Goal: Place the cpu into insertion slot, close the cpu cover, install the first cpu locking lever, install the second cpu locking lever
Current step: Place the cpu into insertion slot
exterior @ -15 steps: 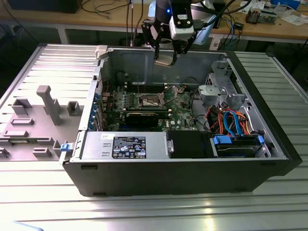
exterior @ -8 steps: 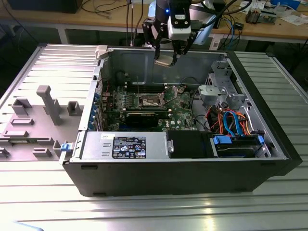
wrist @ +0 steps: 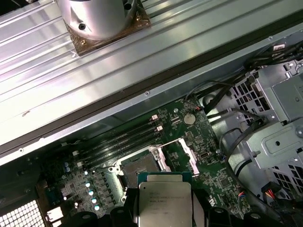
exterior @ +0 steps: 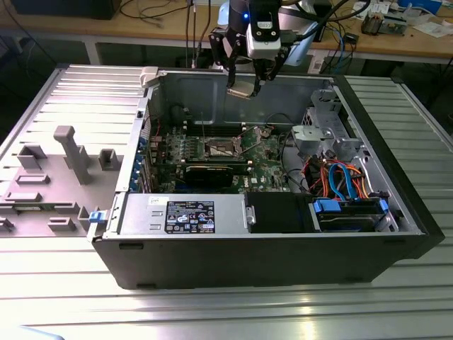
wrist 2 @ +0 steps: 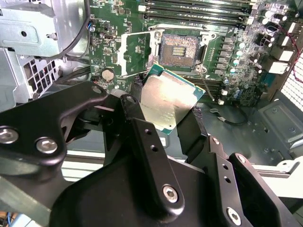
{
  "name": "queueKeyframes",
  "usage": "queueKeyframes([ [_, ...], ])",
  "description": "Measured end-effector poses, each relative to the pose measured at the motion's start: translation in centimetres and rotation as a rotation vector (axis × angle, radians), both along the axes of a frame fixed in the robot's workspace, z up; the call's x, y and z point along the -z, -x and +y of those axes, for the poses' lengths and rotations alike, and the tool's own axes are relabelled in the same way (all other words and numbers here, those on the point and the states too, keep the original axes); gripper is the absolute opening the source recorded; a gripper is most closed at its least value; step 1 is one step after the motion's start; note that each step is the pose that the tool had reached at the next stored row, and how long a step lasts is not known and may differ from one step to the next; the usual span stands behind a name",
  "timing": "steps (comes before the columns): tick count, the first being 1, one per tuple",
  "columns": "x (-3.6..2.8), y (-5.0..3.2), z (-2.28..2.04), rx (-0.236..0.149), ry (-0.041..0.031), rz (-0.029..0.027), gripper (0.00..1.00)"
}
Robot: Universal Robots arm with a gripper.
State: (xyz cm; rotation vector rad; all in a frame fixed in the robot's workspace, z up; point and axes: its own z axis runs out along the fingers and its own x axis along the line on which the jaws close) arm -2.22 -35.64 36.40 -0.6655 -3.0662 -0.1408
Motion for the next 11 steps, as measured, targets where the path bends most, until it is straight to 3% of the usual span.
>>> queueKeyframes([
  [6, 0.0, 0.0, 0.0, 0.009, 0.0001, 0.0001, 0.54],
  [11, 0.01, 0.0, 0.0, 0.055, 0.0002, 0.0001, 0.54],
])
